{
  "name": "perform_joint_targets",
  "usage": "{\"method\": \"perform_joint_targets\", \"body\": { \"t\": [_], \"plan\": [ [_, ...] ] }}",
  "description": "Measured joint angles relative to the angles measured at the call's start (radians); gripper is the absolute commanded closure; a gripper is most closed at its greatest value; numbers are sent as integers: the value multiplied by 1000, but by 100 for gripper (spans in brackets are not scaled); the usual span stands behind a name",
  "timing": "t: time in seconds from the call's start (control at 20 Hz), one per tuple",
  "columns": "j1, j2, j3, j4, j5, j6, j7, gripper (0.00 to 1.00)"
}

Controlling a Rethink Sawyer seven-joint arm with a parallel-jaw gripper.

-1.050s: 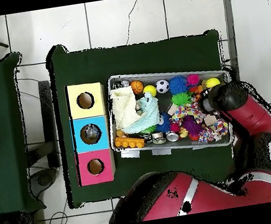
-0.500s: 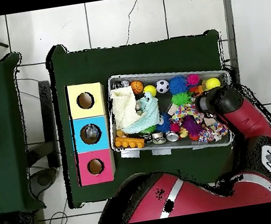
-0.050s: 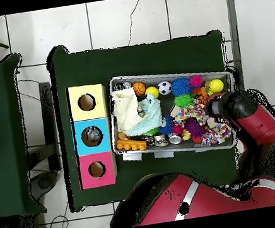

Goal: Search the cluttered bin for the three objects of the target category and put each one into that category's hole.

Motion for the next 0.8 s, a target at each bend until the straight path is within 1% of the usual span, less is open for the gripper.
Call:
{"method": "perform_joint_targets", "body": {
  "t": [0.25,0.8],
  "plan": [
    [-30,1,-7,0,0,0,0,0],
    [-53,9,-17,0,0,-12,0,0]
  ]
}}
